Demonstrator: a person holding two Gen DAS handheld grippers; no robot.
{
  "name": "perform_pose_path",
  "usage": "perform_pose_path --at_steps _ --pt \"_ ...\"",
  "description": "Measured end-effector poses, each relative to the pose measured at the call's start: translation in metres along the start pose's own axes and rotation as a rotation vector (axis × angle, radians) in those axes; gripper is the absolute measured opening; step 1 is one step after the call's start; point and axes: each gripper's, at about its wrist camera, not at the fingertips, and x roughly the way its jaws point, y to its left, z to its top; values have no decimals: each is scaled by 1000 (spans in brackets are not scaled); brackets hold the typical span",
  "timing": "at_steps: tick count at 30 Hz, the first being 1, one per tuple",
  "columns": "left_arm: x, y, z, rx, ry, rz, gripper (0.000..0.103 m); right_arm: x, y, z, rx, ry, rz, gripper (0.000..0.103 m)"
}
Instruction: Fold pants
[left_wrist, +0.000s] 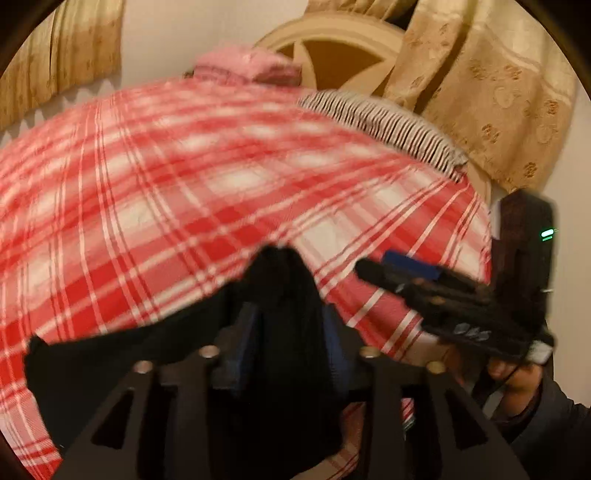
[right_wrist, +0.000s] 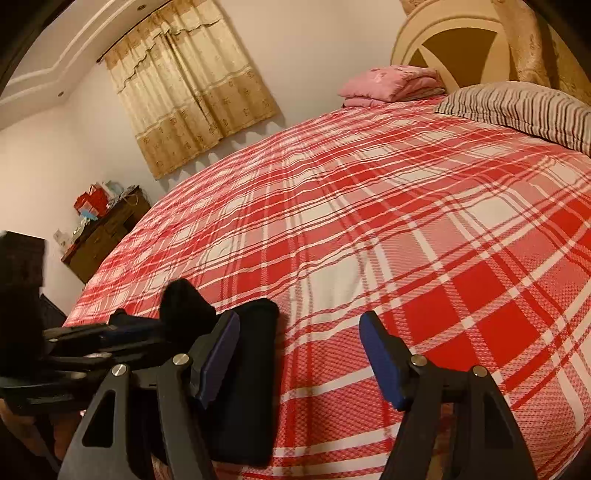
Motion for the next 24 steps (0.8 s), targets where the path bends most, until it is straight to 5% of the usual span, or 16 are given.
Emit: perform_pose_path --at_steps 3,11,16,19,21,24 --pt "-25 6 4 9 -83 32 69 -1 -4 -1 24 -2 16 69" --pt "-53 61 -32 -40 -121 184 70 4 15 -7 25 106 193 69" --pt "-42 101 -68 -81 -74 332 70 23 17 -11 47 167 211 69" --pt "-38 116 -81 -115 -70 352 70 39 22 -14 36 218 219 45" --pt "-36 120 -85 -121 -76 372 73 40 29 -14 1 207 182 19" --pt "-32 125 -89 -154 -86 365 75 27 41 -7 -51 160 189 15"
